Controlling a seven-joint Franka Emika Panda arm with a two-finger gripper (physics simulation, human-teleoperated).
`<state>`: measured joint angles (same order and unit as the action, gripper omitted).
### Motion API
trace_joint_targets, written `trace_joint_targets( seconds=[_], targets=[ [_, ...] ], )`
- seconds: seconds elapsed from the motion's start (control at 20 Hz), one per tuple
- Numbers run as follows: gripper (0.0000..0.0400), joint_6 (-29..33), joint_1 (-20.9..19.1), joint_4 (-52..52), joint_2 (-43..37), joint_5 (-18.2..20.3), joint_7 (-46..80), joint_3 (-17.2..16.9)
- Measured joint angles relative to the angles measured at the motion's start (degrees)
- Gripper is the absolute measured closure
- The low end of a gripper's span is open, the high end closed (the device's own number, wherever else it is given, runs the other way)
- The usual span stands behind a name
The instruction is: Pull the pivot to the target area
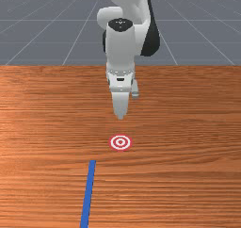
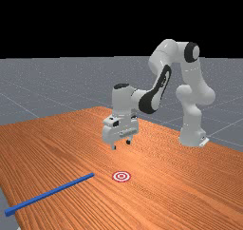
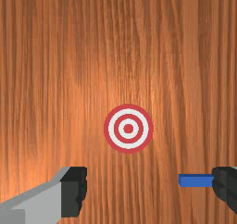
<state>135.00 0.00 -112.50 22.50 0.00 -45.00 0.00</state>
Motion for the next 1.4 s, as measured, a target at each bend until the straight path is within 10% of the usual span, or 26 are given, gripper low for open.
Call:
trace_joint_targets(
  seconds=[0.1,0.25,0.35,0.5,0.9,0.95,1.4],
  targets=[
    [0.0252,-12.4,0.0,4.6,-5.2,0.0,0.0,0.0],
    [0.0367,-32.6,0.0,21.2,-9.1,0.0,0.0,0.0],
    [0.0135,-33.5,0.0,23.0,-10.1,0.0,0.0,0.0],
    [0.0030,-32.7,-0.1,22.4,-10.5,0.6,-0.3,0.0],
    [0.0000,-34.4,-0.3,28.0,-6.7,0.0,-3.7,0.4],
    [0.0000,-35.4,1.2,30.6,-4.9,-4.4,2.3,-0.6],
    [0.0000,-43.2,0.3,45.5,4.6,-0.9,0.8,-0.2]
  ],
)
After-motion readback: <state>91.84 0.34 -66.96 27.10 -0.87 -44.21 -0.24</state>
